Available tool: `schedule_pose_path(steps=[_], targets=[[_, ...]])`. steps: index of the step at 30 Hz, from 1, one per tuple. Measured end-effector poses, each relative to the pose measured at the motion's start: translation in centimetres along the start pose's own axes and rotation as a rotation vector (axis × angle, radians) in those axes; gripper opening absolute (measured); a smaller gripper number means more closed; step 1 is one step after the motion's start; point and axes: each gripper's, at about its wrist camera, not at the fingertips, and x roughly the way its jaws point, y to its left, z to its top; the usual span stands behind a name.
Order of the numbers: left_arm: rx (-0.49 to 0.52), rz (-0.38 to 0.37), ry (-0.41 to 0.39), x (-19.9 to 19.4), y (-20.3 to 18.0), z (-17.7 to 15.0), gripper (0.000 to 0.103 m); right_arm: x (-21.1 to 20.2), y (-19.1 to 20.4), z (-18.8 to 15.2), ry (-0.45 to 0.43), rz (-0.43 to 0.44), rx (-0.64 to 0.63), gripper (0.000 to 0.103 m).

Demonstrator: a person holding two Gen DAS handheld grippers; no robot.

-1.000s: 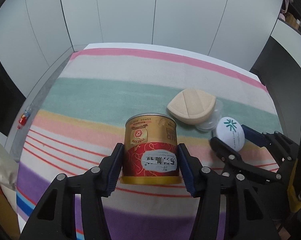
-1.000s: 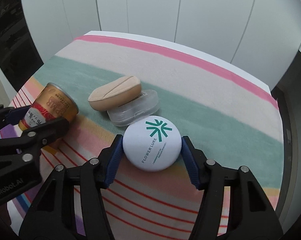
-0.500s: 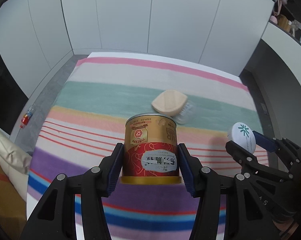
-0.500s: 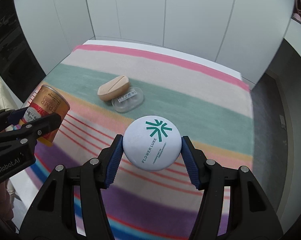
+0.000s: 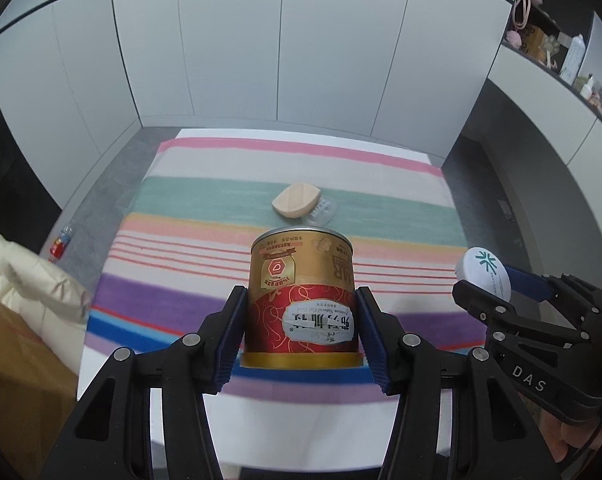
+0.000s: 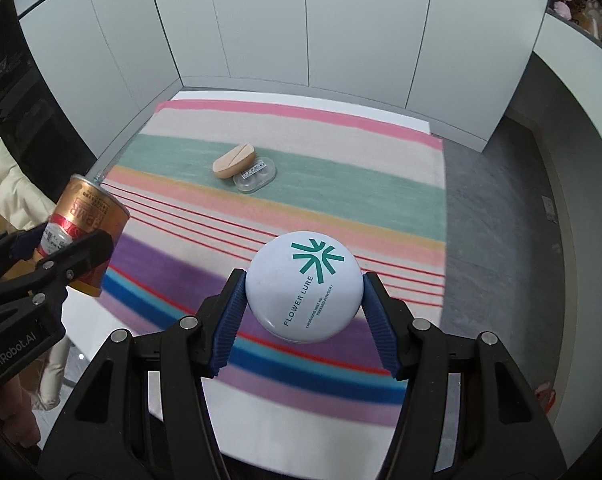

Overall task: Organize objects
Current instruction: 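Carry the can and white compact with both tools over the cardboard box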

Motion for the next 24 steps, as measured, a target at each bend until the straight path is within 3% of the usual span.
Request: schedule_pose_path(steps=[9,14,21,24], targets=[[0.046,-0.011,-0.072,-7.4,-1.6,-2.0,0.054,-7.4,0.0,-2.1,-0.023,-0.026,0.008,0.060],[0.003,-0.032,-0.096,-10.2,-1.3,-3.3,0.054,-10.7,0.1,-3.7,-0.029,-0.040,0.000,0.060],[-0.019,-0.048,-0.115,-11.3,-0.7,-4.5,0.054,-12.5,0.3,-5.1,-0.076,-0.023,-0.016,0.060],[-0.040,-0.028,-0.133,-11.0,0.3,-4.8,0.054,-12.2,0.1,-4.8,-0.055,0.016,0.041,0.060]])
